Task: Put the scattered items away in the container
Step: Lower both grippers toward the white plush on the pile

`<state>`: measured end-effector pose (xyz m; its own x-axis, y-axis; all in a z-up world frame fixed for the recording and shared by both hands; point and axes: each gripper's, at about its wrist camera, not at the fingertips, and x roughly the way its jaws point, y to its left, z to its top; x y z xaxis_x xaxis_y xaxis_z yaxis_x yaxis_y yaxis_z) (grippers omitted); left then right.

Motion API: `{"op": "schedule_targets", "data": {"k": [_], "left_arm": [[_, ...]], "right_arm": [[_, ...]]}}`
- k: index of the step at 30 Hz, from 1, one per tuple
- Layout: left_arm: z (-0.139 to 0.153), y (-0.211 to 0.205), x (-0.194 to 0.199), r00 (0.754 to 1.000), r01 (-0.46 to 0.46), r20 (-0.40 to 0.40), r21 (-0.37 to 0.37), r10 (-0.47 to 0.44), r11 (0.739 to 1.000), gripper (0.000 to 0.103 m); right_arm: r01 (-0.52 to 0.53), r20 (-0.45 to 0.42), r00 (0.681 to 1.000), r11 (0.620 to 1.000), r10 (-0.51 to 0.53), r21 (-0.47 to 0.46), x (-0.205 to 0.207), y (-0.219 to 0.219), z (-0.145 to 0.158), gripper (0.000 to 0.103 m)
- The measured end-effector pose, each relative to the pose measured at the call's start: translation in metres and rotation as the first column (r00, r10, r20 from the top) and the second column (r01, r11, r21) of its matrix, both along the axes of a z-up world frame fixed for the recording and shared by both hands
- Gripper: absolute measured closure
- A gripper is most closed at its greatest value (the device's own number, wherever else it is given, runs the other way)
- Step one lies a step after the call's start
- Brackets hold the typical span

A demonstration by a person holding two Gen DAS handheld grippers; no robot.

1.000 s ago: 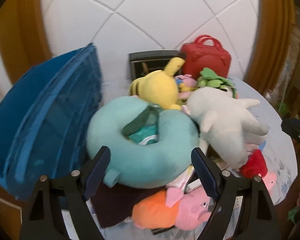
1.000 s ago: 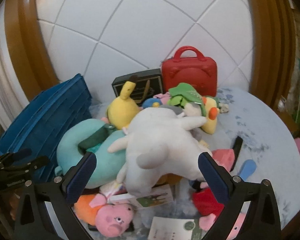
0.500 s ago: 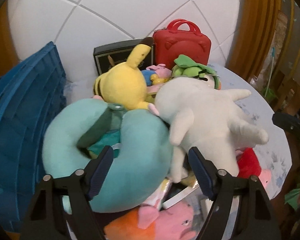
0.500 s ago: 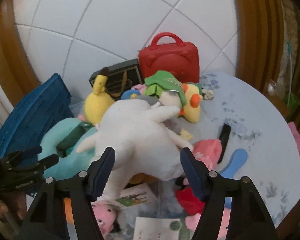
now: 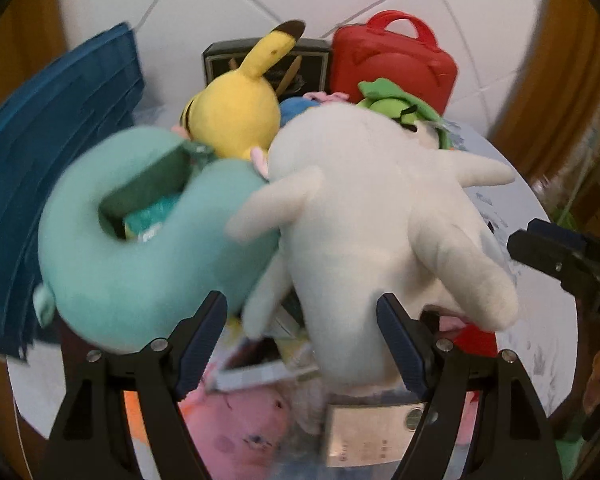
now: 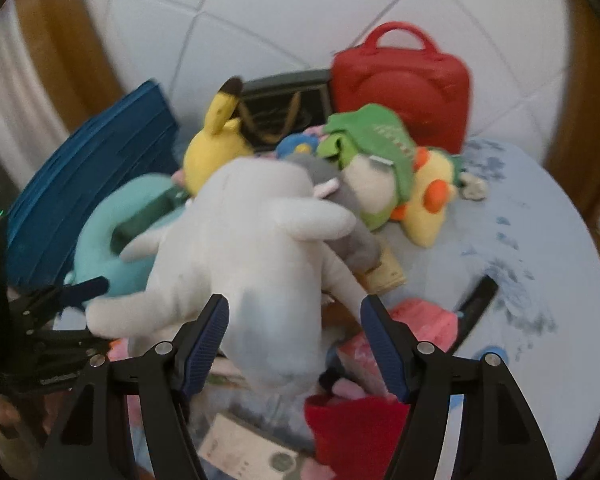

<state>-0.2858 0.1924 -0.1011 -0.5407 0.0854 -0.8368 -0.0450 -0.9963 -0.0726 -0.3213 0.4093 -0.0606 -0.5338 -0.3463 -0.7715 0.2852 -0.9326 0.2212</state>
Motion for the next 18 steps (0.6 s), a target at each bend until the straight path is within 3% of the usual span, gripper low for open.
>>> {"op": "schedule_targets", "data": {"k": [3,5,7,14,17,18], "left_arm": [[-0.002,0.006,0.009,0.999,-0.038,0.012,0.01,0.038,0.999,0.026],[-0.001,0.01,0.017,0.999,-0.052,0.012,-0.005,0.052,0.999,0.026],[-0.003,0.014,0.018,0.998,-0.064,0.017,-0.017,0.065,0.998,0.026],[-0.008,0.023,0.013,0.995,-0.101,0.007,-0.011,0.101,0.995,0.026],[-0.015,0.03,0.008,0.996,-0.09,0.0,-0.011,0.09,0.996,0.026],[-0.017,0.03,0.006,0.996,-0.084,0.004,-0.005,0.084,0.996,0.026]], "right_arm": [[-0.084,0.024,0.996,0.996,0.084,-0.002,-0.001,0.002,-0.009,0.031],[-0.105,0.027,0.994,0.994,0.105,-0.019,-0.002,0.003,-0.012,0.015],[-0.115,0.026,0.993,0.992,0.117,-0.052,-0.005,0.006,-0.015,0.01],[-0.089,0.011,0.996,0.99,0.091,-0.105,-0.02,0.018,-0.01,0.011],[-0.104,0.015,0.994,0.988,0.106,-0.113,-0.028,0.016,-0.011,0.025],[-0.103,0.022,0.994,0.988,0.106,-0.117,-0.031,0.015,-0.013,0.025]]}}
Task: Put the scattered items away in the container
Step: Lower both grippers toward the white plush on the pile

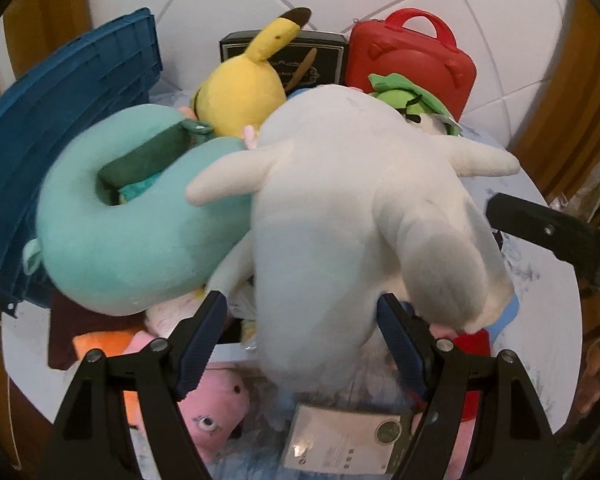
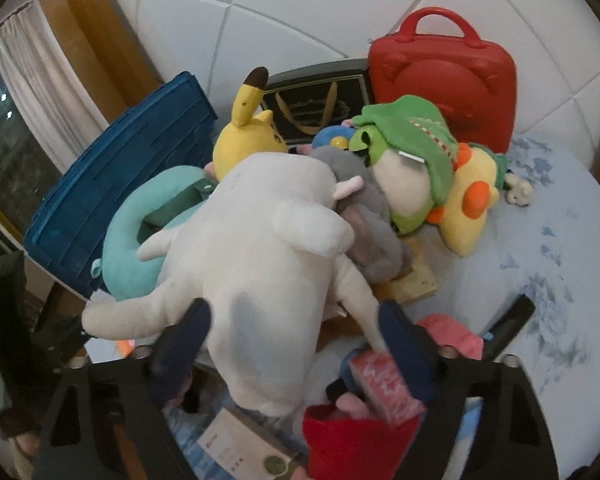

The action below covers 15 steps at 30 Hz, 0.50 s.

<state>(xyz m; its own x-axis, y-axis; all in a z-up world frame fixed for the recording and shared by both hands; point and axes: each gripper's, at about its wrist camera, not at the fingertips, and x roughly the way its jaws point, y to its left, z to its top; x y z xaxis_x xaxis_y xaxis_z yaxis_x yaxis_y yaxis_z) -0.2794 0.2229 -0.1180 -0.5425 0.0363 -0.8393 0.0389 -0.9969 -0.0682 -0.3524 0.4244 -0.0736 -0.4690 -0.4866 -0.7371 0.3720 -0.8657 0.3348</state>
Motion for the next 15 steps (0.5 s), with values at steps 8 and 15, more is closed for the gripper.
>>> {"op": "schedule_targets", "data": {"k": [8,15], "left_arm": [[0.02,-0.006,-0.001,1.0,0.007,-0.026,0.05,-0.006,0.999,0.026],[0.061,-0.004,0.007,0.997,0.037,-0.072,0.052,-0.034,0.998,0.026]], "right_arm": [[-0.022,0.07,0.997,0.998,0.026,-0.06,-0.015,-0.004,-0.021,0.025],[-0.082,0.107,0.99,0.995,0.087,-0.05,-0.009,-0.018,-0.036,0.025]]}}
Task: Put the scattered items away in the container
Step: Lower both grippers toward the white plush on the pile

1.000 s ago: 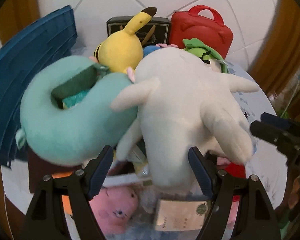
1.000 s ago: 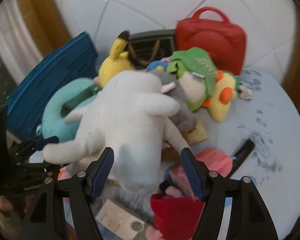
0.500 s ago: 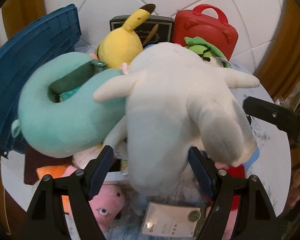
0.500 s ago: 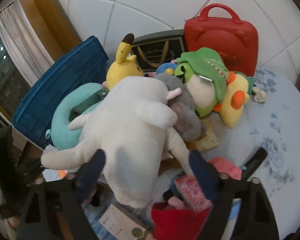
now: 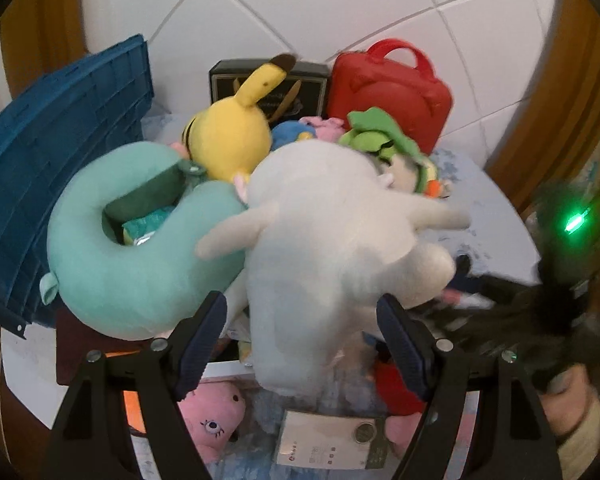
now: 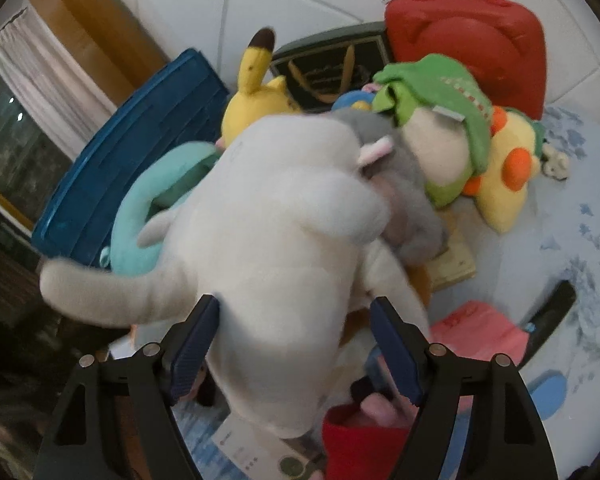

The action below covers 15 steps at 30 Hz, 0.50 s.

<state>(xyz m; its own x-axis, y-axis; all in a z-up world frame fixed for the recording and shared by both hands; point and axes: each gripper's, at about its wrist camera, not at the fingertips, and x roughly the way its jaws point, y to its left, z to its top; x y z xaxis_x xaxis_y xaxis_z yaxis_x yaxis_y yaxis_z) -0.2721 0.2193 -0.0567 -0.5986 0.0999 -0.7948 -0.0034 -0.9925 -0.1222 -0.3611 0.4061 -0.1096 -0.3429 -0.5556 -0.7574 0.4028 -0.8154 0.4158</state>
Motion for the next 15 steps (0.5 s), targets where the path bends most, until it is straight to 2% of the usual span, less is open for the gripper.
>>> {"op": "schedule_targets", "data": {"k": [3,5,6,7,8,11,13,15], "left_arm": [[0.018,-0.002,0.008,0.998,-0.005,-0.056,-0.011,0.004,1.0,0.026],[0.02,-0.003,0.003,0.998,-0.016,-0.066,-0.024,0.014,1.0,0.026],[0.016,-0.003,-0.001,0.998,-0.023,-0.059,-0.031,0.021,0.999,0.026],[0.009,-0.004,-0.008,0.999,-0.029,-0.047,-0.032,0.027,0.999,0.026],[-0.001,-0.006,-0.016,0.999,-0.035,-0.028,-0.021,0.035,0.999,0.026],[-0.036,-0.008,-0.038,0.998,-0.047,0.051,0.005,0.046,0.999,0.025],[-0.044,-0.01,-0.038,0.997,-0.052,0.05,0.036,0.051,0.998,0.025],[-0.044,-0.009,-0.036,0.998,-0.053,0.043,0.004,0.053,0.999,0.025]], "right_arm": [[-0.032,0.033,0.999,0.999,0.031,0.006,0.008,-0.009,-0.017,0.026],[-0.06,0.059,0.997,0.998,0.058,0.025,0.015,-0.016,-0.032,0.028],[-0.071,0.066,0.996,0.996,0.068,0.05,0.019,-0.021,-0.039,0.034],[-0.072,0.068,0.995,0.995,0.067,0.074,0.02,-0.023,-0.045,0.051],[-0.069,0.08,0.995,0.994,0.062,0.086,0.022,-0.024,-0.054,0.055],[-0.052,0.098,0.994,0.996,0.045,0.071,0.025,-0.017,-0.061,0.055],[-0.04,0.066,0.997,0.995,0.034,0.094,0.029,-0.007,-0.049,0.055],[-0.041,0.032,0.999,0.991,0.037,0.125,0.034,0.002,-0.036,0.055]]}}
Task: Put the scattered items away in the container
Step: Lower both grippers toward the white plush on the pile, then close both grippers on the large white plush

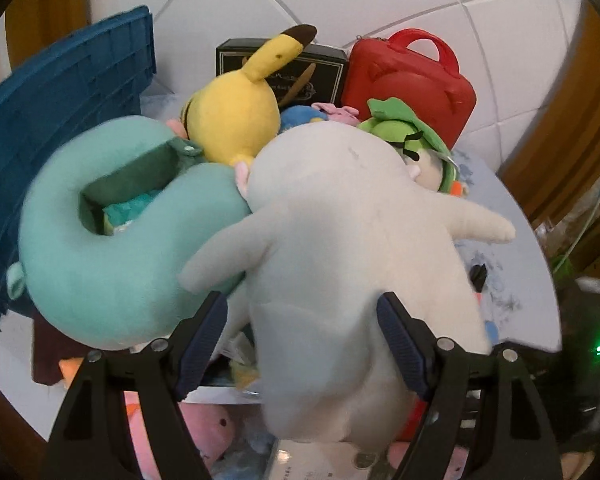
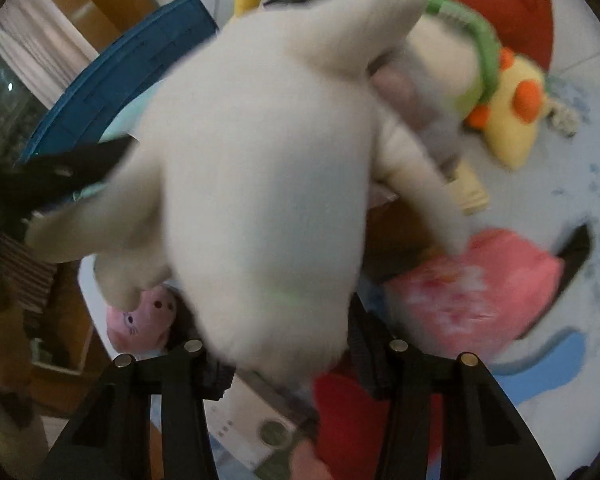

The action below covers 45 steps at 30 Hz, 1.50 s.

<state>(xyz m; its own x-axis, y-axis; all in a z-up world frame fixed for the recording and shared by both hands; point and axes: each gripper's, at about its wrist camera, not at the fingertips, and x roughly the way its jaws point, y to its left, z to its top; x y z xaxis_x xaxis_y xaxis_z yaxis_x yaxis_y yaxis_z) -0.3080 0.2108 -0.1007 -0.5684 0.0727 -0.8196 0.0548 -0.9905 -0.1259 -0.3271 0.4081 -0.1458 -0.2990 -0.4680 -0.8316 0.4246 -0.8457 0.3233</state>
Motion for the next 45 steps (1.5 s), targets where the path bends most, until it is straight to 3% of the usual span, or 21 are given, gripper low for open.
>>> {"op": "schedule_targets", "data": {"k": [1,4,9,13,16,19,24,28,32,33,36,38,40,45], "left_arm": [[-0.003,0.003,0.0,1.0,0.007,0.015,-0.036,-0.007,0.999,0.025],[-0.014,0.005,0.006,0.999,0.024,0.031,-0.027,-0.023,0.999,0.025],[-0.015,0.013,0.008,0.999,0.042,0.032,-0.034,-0.041,0.999,0.025],[-0.018,0.018,0.01,0.998,0.058,0.038,-0.04,-0.057,0.998,0.025],[-0.022,0.022,0.011,0.996,0.076,0.053,-0.036,-0.074,0.996,0.025],[-0.026,0.023,0.013,0.994,0.086,0.073,-0.051,-0.082,0.995,0.025],[-0.033,0.023,0.037,0.982,0.164,0.1,-0.026,-0.16,0.986,0.024],[-0.027,0.029,0.062,0.974,0.206,0.118,-0.086,-0.195,0.975,0.025],[-0.004,0.023,0.074,0.979,0.195,0.068,-0.068,-0.19,0.978,0.024],[0.002,0.021,0.074,0.981,0.189,0.059,-0.061,-0.186,0.98,0.024],[0.014,0.022,0.063,0.988,0.156,0.015,-0.109,-0.155,0.982,0.009],[0.017,0.02,0.046,0.991,0.135,0.004,-0.127,-0.136,0.983,0.009],[0.021,0.015,0.031,0.993,0.119,-0.002,-0.111,-0.12,0.987,0.009],[0.019,0.001,-0.004,0.992,0.126,0.028,-0.029,-0.125,0.992,0.009]], "right_arm": [[-0.004,-0.013,1.0,1.0,0.004,0.012,0.002,0.004,0.006,0.055],[-0.013,-0.07,0.997,1.0,0.015,0.028,0.011,0.014,0.033,0.055],[0.016,-0.178,0.984,0.998,-0.026,-0.053,0.004,0.033,0.086,0.055],[0.034,-0.22,0.974,0.997,-0.047,-0.064,-0.039,0.02,0.105,0.055],[0.04,-0.195,0.979,0.997,-0.053,-0.07,-0.077,0.006,0.093,0.055],[0.005,-0.095,0.995,1.0,-0.008,-0.031,-0.092,-0.011,0.058,0.057],[-0.026,-0.083,0.996,0.998,0.02,-0.063,-0.063,0.0,0.049,0.057],[-0.049,-0.057,0.997,0.996,0.044,-0.081,-0.022,0.012,0.039,0.057],[-0.045,-0.03,0.999,0.994,0.042,-0.1,0.002,0.022,0.025,0.055],[-0.036,-0.023,0.999,0.993,0.033,-0.111,0.002,0.026,0.021,0.053],[-0.008,-0.024,1.0,0.99,0.005,-0.137,-0.001,0.035,0.019,0.034],[-0.017,-0.042,0.999,0.99,0.011,-0.142,0.002,0.035,0.023,0.016],[-0.015,-0.06,0.998,0.987,0.005,-0.157,0.002,0.036,0.03,0.007],[0.028,-0.093,0.994,0.979,-0.048,-0.201,-0.015,0.044,0.055,0.007]]}}
